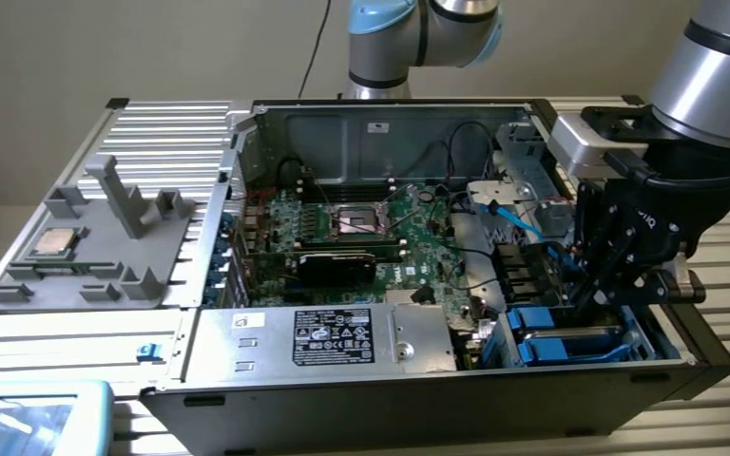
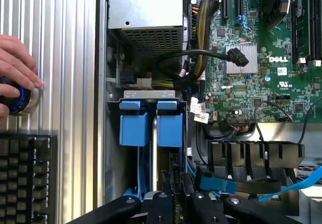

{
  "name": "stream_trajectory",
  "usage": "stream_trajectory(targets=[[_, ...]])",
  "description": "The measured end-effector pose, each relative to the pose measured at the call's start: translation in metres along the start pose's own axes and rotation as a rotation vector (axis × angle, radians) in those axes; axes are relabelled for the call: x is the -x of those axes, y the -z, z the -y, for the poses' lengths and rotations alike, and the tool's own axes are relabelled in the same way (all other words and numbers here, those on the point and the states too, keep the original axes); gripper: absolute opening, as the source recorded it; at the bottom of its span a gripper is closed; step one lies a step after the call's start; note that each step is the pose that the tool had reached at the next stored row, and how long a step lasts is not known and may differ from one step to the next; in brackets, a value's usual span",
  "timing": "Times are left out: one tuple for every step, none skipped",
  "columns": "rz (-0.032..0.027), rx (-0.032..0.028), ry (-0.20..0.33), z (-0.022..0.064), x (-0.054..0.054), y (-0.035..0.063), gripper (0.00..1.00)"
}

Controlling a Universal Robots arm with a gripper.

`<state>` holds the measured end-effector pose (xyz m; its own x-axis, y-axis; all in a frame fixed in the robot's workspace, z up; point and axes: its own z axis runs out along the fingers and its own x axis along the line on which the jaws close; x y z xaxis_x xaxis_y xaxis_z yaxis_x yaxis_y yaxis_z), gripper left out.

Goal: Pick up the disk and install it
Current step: 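Insert the first disk wire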

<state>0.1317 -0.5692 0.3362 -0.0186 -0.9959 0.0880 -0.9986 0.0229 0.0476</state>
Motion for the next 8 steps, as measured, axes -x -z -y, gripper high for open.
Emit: stream_trajectory(targets=[[0.0004,0.0000,0.000,0.0000,0.0000,-0.0002,0.17],[0.0005,0.0000,0.000,0.0000,-0.0001,-0.0003,0.17],[0.0005,0.0000,0.000,0.0001,-0.0004,-0.0004,0.17],[0.0005,0.0000,0.000,0.0000,-0.0005,-0.0006,0.17],[0.0004,0.0000,0.000,0.0001,-0.0006,-0.0008,0.17],[0.0003,0.0001,0.000,0.0001,-0.0005,-0.0011,0.17],[0.0003,0.0000,0.000,0.0001,-0.0005,-0.0015,0.17],[0.0002,0.0000,0.000,0.0001,-0.0005,-0.0016,0.17]])
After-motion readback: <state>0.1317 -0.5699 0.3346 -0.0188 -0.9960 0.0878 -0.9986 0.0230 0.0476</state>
